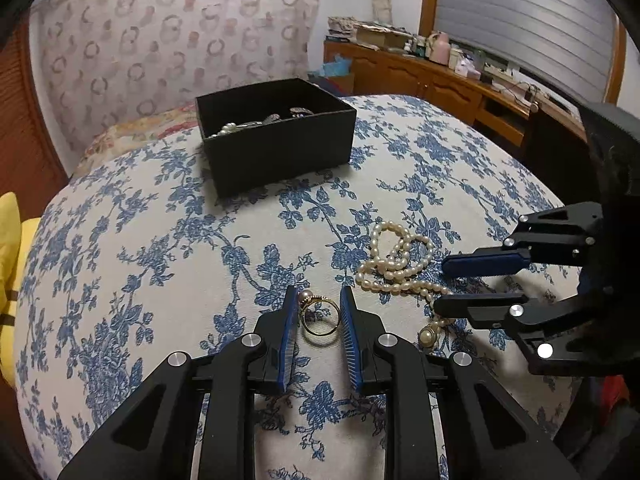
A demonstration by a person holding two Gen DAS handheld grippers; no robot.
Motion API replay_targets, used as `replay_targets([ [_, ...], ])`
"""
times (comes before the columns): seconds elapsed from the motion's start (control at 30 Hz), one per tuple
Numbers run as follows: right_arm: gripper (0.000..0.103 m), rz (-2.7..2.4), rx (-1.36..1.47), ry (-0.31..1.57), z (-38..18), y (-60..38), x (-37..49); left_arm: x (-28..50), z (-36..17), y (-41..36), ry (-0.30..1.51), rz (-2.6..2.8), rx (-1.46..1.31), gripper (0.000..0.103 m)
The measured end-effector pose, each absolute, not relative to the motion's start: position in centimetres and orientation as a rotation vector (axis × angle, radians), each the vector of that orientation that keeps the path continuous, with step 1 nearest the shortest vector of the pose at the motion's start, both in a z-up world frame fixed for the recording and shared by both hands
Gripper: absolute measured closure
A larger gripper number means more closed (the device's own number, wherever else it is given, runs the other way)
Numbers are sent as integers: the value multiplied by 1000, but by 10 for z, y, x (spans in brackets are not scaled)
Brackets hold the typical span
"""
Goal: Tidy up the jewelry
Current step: 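Grasp the gold ring with the left tool while the right grasps the pearl necklace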
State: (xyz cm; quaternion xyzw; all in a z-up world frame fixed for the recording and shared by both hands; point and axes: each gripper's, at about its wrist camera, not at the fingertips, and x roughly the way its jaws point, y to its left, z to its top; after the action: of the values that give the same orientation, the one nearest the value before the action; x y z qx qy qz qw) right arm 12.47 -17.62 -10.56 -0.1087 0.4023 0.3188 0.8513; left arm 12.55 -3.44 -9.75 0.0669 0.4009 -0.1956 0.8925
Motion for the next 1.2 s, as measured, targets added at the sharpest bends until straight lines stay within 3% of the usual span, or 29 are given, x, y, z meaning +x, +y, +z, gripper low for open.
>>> replay_targets([
  [0.17, 74, 662, -256, 846, -105, -168, 128, 124, -93, -33, 821, -404, 126, 83],
  [0.27, 82, 652, -253, 841, -103, -168, 131, 123, -93, -32, 817, -402, 124, 83],
  [0.93, 82, 657, -282, 860, -102, -159, 134, 121, -94, -29, 817, -394, 123, 83],
  [1.07, 98, 673, -229, 876, -103, -167, 140, 121, -93, -29, 816, -396, 123, 83],
  [1.2, 98, 660, -208, 885, -105, -177, 142, 121, -93, -29, 816, -396, 123, 83],
])
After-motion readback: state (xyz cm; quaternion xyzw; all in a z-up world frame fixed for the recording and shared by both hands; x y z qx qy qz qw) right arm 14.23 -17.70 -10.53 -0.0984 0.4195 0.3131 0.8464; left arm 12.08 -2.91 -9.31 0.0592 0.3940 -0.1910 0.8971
